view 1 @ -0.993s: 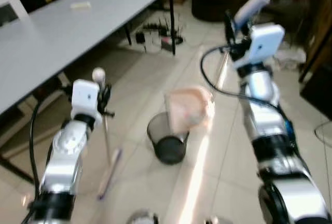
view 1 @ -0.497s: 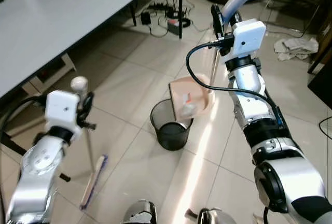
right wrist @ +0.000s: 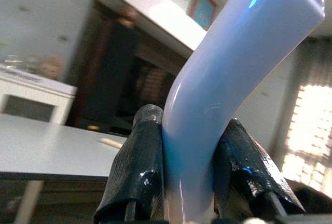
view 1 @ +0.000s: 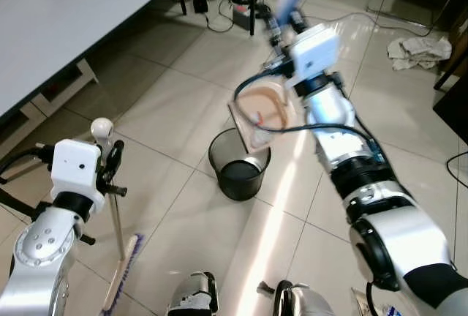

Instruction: Sweep floor

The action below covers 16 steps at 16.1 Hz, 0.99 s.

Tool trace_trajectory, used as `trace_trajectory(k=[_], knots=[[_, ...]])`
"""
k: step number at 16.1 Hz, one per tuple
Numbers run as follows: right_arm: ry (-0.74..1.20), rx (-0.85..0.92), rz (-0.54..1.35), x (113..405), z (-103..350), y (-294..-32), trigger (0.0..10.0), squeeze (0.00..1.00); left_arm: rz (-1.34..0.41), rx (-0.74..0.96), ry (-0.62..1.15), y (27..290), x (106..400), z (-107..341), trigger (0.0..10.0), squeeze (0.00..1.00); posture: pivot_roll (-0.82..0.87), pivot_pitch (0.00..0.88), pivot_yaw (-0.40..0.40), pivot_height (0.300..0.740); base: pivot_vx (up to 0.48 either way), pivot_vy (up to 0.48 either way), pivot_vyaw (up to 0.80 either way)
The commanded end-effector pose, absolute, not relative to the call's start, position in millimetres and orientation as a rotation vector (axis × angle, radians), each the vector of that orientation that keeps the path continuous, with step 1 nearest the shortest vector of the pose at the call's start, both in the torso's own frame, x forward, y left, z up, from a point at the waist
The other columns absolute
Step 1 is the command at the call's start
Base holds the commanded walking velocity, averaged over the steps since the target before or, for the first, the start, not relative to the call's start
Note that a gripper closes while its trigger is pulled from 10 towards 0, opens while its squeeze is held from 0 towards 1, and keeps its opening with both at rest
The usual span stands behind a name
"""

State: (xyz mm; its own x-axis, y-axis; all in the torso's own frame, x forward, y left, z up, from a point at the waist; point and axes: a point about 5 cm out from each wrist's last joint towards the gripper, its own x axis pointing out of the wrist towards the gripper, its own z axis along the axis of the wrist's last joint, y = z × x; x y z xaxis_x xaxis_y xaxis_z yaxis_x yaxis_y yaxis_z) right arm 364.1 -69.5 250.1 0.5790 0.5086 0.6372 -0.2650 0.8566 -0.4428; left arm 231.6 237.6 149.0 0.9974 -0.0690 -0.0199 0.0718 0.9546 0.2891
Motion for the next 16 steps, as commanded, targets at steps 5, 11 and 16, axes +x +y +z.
trace_trajectory(k=[5, 11, 16], knots=[[-0.959, -0.412, 0.712, 342.0, 248.0, -37.3, 10.0, 0.0, -0.083, 0.298, 0.004, 231.7, 233.5, 151.9, 10.0, 0.0, 0.21, 0.255, 0.058, 0.74, 0.0, 0.0, 0.0], [-1.049, -0.606, 0.886, 326.3, 242.5, -23.0, 10.0, 0.0, -0.085, 0.266, -0.013, 219.6, 255.2, 147.2, 10.0, 0.0, 0.15, 0.189, 0.031, 0.74, 0.0, 0.0, 0.0], [-1.106, -0.64, 0.758, 339.0, 284.0, -36.0, 10.0, 0.0, -0.11, 0.224, -0.017, 210.0, 274.2, 141.8, 10.0, 0.0, 0.08, 0.135, 0.027, 0.74, 0.0, 0.0, 0.0]])
